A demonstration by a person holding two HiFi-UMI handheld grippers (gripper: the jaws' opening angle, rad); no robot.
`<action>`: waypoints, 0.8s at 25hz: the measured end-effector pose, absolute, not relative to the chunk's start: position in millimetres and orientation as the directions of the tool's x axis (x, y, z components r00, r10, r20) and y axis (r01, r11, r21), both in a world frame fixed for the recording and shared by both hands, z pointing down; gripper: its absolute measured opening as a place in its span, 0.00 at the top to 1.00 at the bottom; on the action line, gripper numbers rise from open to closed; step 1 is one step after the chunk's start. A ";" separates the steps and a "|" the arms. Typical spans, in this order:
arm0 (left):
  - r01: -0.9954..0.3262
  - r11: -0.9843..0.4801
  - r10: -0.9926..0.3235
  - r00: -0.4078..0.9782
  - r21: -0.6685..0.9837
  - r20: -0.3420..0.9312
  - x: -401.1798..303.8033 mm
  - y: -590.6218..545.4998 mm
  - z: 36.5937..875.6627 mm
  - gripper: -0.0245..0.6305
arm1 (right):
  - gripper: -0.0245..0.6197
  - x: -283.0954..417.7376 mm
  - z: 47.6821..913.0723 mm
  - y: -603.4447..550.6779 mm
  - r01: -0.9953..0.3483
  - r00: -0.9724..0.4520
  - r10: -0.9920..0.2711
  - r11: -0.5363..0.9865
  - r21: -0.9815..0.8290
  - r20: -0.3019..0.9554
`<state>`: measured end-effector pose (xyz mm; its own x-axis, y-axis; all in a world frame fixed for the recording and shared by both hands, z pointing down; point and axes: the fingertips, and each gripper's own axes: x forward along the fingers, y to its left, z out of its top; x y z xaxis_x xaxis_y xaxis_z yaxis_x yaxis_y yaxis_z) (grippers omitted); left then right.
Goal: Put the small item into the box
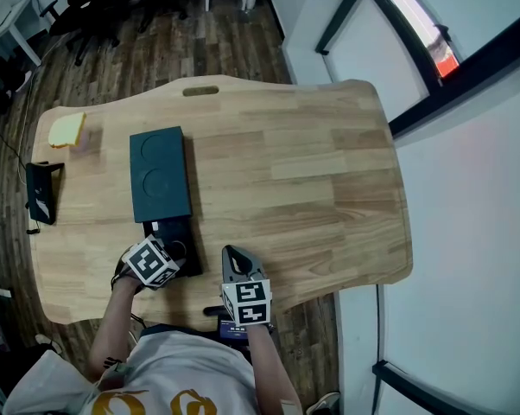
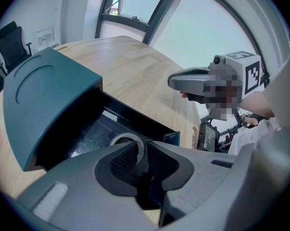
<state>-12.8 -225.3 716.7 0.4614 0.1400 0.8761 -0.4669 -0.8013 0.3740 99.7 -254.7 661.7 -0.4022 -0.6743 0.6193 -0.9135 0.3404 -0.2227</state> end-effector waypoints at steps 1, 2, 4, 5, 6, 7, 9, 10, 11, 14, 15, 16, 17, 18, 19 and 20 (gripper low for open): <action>-0.470 -0.794 0.142 0.476 0.387 0.868 -11.9 -225.7 715.4 0.86 | 0.95 100.4 660.6 -254.9 -0.915 -0.400 -0.677 0.338 -0.221 0.618; -0.475 -0.783 0.142 0.493 0.402 0.858 -10.8 -226.2 713.9 0.84 | 0.95 101.4 659.6 -254.6 -0.916 -0.397 -0.680 0.336 -0.220 0.617; -0.492 -0.759 0.132 0.525 0.426 0.841 -10.0 -226.9 711.0 0.81 | 0.96 103.4 657.2 -252.4 -0.918 -0.392 -0.685 0.332 -0.216 0.614; -0.502 -0.749 0.123 0.536 0.432 0.835 -10.8 -227.1 709.9 0.81 | 0.95 104.1 655.1 -250.9 -0.919 -0.390 -0.689 0.331 -0.214 0.611; -0.511 -0.742 0.110 0.545 0.434 0.831 -12.0 -227.3 708.7 0.81 | 0.95 104.6 652.4 -249.4 -0.920 -0.389 -0.694 0.330 -0.212 0.606; -0.519 -0.738 0.094 0.553 0.431 0.828 -13.2 -227.9 707.1 0.81 | 0.95 105.2 649.4 -247.8 -0.921 -0.387 -0.699 0.330 -0.210 0.601; -0.532 -0.737 0.050 0.572 0.417 0.818 -14.5 -230.7 702.0 0.80 | 0.95 106.4 643.9 -243.6 -0.923 -0.383 -0.710 0.329 -0.202 0.592; -0.539 -0.736 0.025 0.582 0.409 0.812 -14.7 -232.3 698.8 0.81 | 0.95 106.9 641.6 -240.8 -0.924 -0.380 -0.714 0.328 -0.199 0.588; -0.546 -0.735 0.000 0.592 0.401 0.806 -15.0 -234.0 695.5 0.81 | 0.95 107.3 639.4 -237.9 -0.925 -0.377 -0.718 0.326 -0.196 0.586; -0.574 -0.728 -0.068 0.604 0.375 0.794 -17.6 -237.0 685.3 0.81 | 0.95 106.1 630.9 -230.5 -0.927 -0.372 -0.730 0.325 -0.187 0.574; -0.582 -0.727 -0.080 0.598 0.363 0.798 -19.3 -235.7 682.3 0.81 | 0.95 104.8 627.1 -228.5 -0.927 -0.372 -0.733 0.329 -0.182 0.570; -0.589 -0.729 -0.089 0.588 0.350 0.804 -20.9 -233.5 679.4 0.81 | 0.95 103.3 623.0 -226.8 -0.926 -0.372 -0.736 0.333 -0.176 0.565; -0.594 -0.731 -0.100 0.581 0.336 0.808 -22.0 -231.2 676.5 0.81 | 0.95 101.8 618.4 -225.6 -0.926 -0.372 -0.740 0.337 -0.169 0.561; -0.600 -0.731 -0.116 0.577 0.324 0.808 -22.5 -229.6 673.1 0.85 | 0.95 100.5 613.3 -224.8 -0.926 -0.372 -0.745 0.340 -0.164 0.555; -0.607 -0.730 -0.136 0.578 0.313 0.804 -22.9 -228.6 669.3 0.92 | 0.95 99.4 608.3 -224.3 -0.926 -0.372 -0.750 0.342 -0.160 0.547; -0.614 -0.729 -0.157 0.582 0.304 0.798 -23.0 -227.8 665.1 0.95 | 0.95 98.2 603.4 -223.9 -0.926 -0.372 -0.756 0.343 -0.158 0.539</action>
<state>-23.0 -227.8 665.1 0.5815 -0.1571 0.7982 -0.6139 -0.7285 0.3038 98.2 -223.9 603.4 -0.3718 -0.7560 0.5387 -0.9260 0.3426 -0.1583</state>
